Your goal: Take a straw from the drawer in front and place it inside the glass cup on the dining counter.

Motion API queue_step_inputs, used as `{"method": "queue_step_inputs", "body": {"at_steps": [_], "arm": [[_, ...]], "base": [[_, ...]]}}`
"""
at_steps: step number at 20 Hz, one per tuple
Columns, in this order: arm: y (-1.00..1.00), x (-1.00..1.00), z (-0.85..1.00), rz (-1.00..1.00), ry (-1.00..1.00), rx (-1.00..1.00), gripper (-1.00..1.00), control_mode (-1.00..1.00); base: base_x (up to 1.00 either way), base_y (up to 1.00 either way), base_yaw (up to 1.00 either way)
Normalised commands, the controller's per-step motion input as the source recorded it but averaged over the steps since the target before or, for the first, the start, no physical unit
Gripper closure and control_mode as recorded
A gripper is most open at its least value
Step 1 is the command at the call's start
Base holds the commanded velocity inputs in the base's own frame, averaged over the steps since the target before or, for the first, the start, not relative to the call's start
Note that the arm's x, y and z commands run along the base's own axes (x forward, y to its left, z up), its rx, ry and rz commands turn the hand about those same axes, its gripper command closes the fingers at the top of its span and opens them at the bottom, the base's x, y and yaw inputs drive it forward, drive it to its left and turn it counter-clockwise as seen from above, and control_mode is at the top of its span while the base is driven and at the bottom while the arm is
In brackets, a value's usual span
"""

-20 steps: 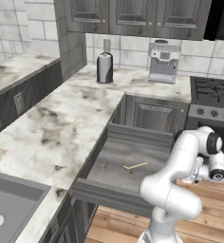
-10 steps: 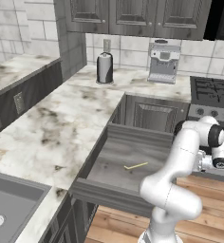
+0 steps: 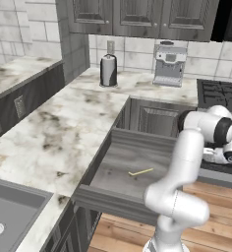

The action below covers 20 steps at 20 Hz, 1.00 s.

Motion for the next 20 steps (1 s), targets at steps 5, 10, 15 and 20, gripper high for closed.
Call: {"method": "queue_step_inputs", "body": {"at_steps": [5, 10, 15, 20], "arm": [[0.01, -0.16, 1.0, 0.0, -0.06, -0.29, -1.0, -1.0], [0.25, -0.03, 1.0, 0.0, 0.0, -0.16, -1.0, -1.0], [0.49, 0.02, 1.0, 0.0, 0.08, -0.04, -1.0, -1.0], [0.72, 0.11, 0.87, 0.05, 0.24, -0.03, -1.0, -1.0]], "base": [[0.0, 0.0, 0.0], [0.0, 0.0, 0.0], [0.0, 0.0, 0.0], [0.0, 0.0, 0.0]]}}
